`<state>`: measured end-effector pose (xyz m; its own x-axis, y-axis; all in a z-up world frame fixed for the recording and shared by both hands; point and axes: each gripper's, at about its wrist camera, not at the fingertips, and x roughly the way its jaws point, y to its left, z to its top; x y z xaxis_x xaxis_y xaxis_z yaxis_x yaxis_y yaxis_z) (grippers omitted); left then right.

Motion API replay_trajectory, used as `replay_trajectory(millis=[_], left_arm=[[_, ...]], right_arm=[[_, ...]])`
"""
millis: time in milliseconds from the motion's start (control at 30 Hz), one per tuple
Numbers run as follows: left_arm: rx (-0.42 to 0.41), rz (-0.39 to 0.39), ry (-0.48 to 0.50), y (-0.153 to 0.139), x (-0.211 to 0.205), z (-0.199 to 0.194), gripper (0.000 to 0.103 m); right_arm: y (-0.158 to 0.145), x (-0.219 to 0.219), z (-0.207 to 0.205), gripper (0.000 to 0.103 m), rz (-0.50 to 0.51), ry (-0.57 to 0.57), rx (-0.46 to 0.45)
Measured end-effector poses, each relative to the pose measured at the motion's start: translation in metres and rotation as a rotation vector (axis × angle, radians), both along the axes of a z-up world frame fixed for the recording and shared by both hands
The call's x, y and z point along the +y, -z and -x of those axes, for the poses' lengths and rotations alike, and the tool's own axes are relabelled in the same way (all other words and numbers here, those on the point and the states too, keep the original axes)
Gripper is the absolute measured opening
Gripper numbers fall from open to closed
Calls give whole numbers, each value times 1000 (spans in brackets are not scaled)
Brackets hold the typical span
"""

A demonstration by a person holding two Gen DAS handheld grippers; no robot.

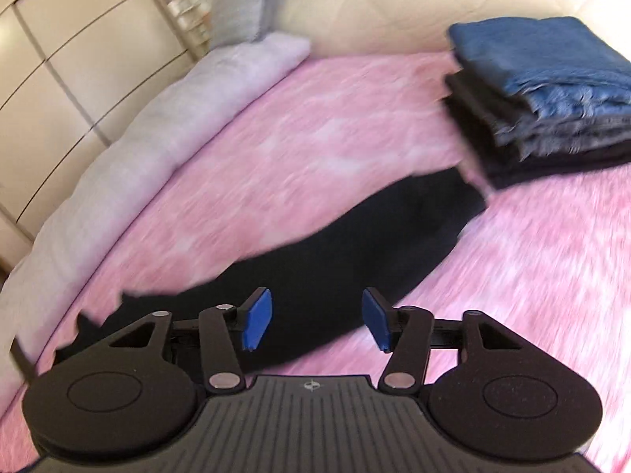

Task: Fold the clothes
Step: 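Grasp the other black sleeve cuff with the right gripper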

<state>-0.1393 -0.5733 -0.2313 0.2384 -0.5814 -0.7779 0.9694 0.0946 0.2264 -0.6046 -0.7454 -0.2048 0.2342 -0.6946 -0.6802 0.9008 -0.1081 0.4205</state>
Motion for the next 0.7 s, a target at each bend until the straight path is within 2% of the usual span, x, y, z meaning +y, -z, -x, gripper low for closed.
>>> replay_trajectory(millis=[67, 167, 233, 300, 367, 433, 467, 533, 600, 700], left_arm=[[-7, -20, -28, 4, -15, 16, 71], [44, -62, -100, 9, -37, 38, 82], [87, -73, -151, 12, -49, 49, 86], [92, -86, -153, 14, -59, 63, 86], [97, -98, -154, 17, -70, 78, 86], [91, -104, -145, 18, -77, 88, 86], [88, -106, -142, 18, -80, 92, 87], [88, -106, -143, 17, -83, 95, 87], [86, -92, -147, 14, -85, 94, 87], [66, -64, -152, 4, -80, 88, 87]], right_arm=[[21, -26, 25, 58, -21, 25, -18], [56, -59, 66, 58, -63, 79, -73], [77, -74, 88, 58, -81, 127, -138], [92, -83, 105, 57, -94, 161, -209], [103, -86, 114, 52, -106, 172, -268], [114, -90, 123, 31, -118, 182, -328], [115, -91, 124, 28, -118, 179, -342], [109, -91, 124, 11, -116, 175, -341], [98, -92, 123, 10, -109, 165, -319], [54, -99, 93, 10, -40, 30, -164]])
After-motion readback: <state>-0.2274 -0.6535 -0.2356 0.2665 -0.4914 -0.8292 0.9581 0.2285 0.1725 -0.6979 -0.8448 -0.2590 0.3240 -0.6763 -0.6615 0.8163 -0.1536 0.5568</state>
